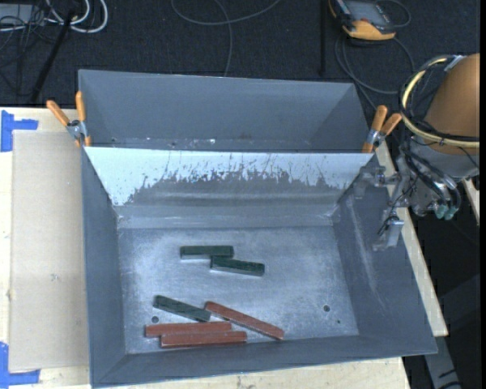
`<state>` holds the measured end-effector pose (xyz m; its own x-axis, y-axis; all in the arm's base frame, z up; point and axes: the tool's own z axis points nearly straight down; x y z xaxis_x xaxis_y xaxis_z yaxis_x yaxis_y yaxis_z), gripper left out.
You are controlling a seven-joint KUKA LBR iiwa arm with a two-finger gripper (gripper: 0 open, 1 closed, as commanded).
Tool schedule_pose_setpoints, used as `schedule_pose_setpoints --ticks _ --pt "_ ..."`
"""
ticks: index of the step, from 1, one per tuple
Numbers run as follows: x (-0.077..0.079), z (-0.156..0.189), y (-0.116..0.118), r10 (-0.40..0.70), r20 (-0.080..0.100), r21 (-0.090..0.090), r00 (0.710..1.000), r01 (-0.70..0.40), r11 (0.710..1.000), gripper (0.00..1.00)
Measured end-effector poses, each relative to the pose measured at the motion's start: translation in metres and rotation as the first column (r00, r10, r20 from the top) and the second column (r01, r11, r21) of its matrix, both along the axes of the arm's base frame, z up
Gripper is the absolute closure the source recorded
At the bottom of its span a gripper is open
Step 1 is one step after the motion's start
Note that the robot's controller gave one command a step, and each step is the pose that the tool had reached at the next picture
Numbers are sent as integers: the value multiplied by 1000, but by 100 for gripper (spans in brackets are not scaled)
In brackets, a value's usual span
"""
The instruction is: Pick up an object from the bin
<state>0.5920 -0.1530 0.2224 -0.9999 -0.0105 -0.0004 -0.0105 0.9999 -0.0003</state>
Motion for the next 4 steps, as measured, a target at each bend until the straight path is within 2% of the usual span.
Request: schedule_pose_setpoints --ticks 1,2,3,4 --pt "27 -120 56 20 -6 4 1000 -20 1000 0" --pt "12 -129 159 45 -2 5 999 -45 999 0" --pt "-32 -154 167 241 -5 2 970 -241 970 0" --pt "-11 -153 215 263 3 2 965 -263 965 0"
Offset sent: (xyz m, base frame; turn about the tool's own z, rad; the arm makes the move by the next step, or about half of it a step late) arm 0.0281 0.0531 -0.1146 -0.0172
